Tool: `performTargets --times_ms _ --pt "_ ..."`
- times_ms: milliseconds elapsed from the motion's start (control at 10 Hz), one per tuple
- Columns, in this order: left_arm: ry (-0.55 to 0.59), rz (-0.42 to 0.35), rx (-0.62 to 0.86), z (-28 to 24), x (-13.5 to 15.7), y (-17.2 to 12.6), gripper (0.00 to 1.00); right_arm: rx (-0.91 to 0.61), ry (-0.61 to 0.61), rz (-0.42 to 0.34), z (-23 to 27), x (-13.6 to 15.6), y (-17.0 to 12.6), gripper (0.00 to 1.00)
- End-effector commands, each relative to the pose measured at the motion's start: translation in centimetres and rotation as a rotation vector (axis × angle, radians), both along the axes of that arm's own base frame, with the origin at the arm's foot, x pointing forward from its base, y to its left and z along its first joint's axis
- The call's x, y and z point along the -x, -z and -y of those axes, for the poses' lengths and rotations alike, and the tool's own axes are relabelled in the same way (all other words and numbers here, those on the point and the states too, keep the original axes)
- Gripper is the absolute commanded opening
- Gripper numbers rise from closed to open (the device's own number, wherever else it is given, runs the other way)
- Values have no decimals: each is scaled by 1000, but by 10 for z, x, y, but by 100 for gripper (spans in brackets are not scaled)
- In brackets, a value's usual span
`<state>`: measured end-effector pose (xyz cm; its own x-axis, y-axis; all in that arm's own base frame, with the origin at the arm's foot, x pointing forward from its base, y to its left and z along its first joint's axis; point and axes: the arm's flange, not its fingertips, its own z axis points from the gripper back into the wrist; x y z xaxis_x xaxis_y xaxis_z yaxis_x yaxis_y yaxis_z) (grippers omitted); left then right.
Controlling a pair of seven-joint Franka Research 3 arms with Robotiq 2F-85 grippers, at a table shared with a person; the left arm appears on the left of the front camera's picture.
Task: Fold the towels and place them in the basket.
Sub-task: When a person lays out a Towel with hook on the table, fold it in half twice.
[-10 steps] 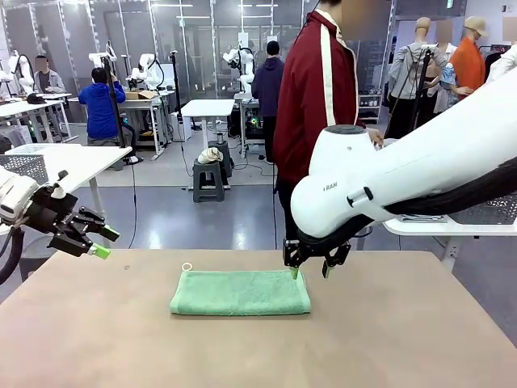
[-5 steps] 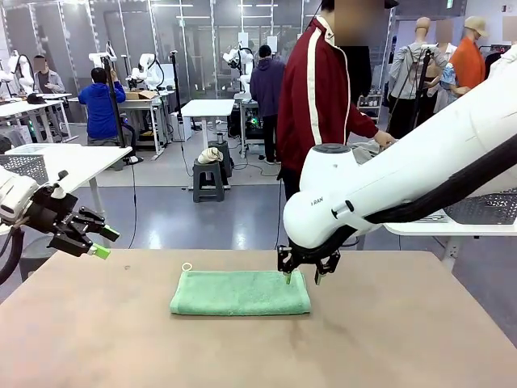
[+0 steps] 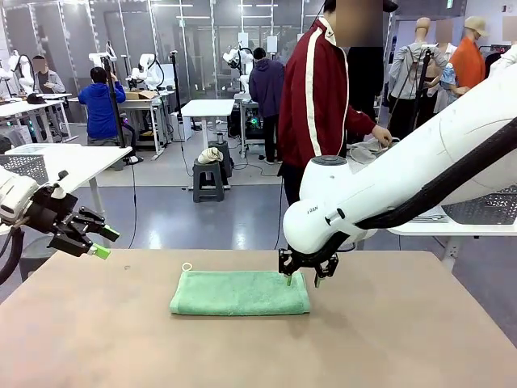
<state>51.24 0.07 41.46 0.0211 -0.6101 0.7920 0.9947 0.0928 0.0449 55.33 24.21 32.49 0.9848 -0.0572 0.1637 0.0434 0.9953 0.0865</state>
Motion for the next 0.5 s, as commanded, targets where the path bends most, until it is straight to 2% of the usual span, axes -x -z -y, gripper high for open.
performTargets --times_ms 0,400 --pt "2 -6 -7 0 1 0 76 25 65 42 -12 -9 10 74" --pt "2 -6 -7 0 1 0 76 18 106 41 -10 -15 26 74"
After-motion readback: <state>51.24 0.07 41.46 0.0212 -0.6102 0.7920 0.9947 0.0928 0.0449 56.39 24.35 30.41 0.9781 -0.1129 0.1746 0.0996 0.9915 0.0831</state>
